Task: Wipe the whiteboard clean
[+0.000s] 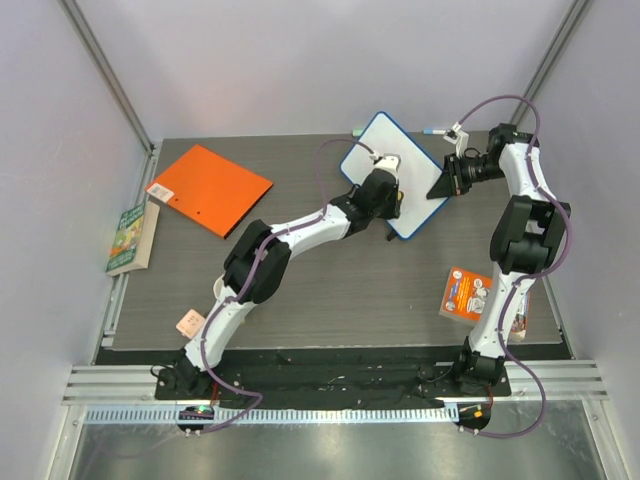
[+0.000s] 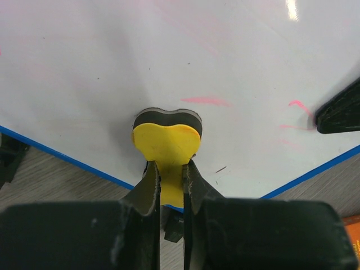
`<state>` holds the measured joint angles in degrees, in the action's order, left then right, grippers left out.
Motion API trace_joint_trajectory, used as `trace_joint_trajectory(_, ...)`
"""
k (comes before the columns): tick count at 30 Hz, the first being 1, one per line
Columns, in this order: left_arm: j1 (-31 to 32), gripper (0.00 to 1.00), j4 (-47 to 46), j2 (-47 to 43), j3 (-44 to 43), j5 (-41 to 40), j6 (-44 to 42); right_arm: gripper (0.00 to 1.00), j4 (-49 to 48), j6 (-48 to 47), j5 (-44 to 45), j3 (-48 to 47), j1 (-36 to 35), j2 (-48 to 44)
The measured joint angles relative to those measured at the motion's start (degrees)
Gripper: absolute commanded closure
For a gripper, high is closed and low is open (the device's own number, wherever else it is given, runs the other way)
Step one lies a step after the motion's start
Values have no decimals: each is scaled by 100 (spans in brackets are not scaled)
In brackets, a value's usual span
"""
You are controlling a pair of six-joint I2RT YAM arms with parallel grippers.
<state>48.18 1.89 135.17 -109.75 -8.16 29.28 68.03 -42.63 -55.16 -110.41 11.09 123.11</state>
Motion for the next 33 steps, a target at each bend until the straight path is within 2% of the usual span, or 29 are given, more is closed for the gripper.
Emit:
trace_joint_trajectory(5, 0, 100, 380, 310, -839, -13, -192, 99, 184, -20, 31, -151, 44, 122)
trace_joint_trajectory(9, -7, 100, 197, 496, -1464, -24, -310, 98, 313, -87, 39, -173, 55, 153)
trace_joint_trajectory(16, -31, 100, -402, 546, -1679, -37, -402, 99, 487, -380, 24, -205, 52, 153)
trace_joint_trajectory(23, 13, 100, -612, 518, -1436, -15, -409, 98, 584, -350, 118, -291, 48, 179)
trace_joint_trajectory(33, 431, 100, -1132, 125, -48, -476, -402, 98, 715, -203, 308, -444, 26, 221)
